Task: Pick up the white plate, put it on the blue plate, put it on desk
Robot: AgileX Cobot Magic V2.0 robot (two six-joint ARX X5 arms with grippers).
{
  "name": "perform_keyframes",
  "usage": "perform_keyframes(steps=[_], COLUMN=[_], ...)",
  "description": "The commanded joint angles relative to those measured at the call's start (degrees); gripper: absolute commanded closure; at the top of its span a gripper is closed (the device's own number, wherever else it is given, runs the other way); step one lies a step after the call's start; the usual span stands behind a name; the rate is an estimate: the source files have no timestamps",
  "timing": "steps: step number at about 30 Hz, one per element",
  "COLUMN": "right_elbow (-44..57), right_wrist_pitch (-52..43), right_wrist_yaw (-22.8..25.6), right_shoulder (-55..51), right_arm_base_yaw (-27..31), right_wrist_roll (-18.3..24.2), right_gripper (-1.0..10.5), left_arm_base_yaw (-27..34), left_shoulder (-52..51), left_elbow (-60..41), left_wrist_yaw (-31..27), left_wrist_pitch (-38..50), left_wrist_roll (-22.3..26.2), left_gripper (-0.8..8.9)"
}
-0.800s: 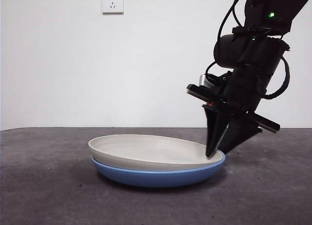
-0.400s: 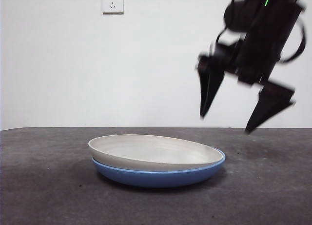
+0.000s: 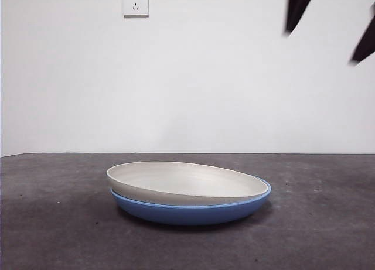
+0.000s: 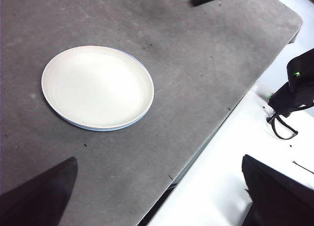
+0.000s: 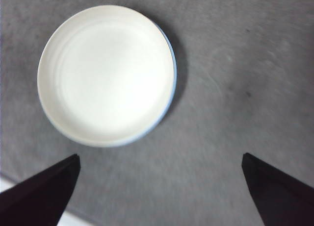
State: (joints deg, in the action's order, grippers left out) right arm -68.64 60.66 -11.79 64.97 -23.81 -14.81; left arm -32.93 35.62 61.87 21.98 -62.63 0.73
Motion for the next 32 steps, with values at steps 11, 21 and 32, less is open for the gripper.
perform_keyframes(steps=[11, 21, 32], right_elbow=[-1.16, -1.14, -1.11], right_wrist_pitch=[14.64, 18.47, 18.71], right_wrist_yaw=[1.79, 1.73, 1.33], right_shoulder=[-20.68, -31.15, -32.89], right_arm_base_yaw=[-3.17, -3.17, -3.17], right_wrist_roll=[3.80, 5.11, 4.79], right_gripper=[3.5, 3.5, 8.0], left_arm_base_yaw=[-0.46, -0.48, -0.48], left_shoulder=[0.24, 0.24, 0.26], left_elbow=[0.59, 0.59, 0.59], left_wrist_yaw=[-0.13, -0.13, -0.13], left_wrist_pitch=[0.94, 0.98, 0.85], left_wrist_roll=[0.13, 0.11, 0.13], left_gripper=[2.50, 2.50, 8.33])
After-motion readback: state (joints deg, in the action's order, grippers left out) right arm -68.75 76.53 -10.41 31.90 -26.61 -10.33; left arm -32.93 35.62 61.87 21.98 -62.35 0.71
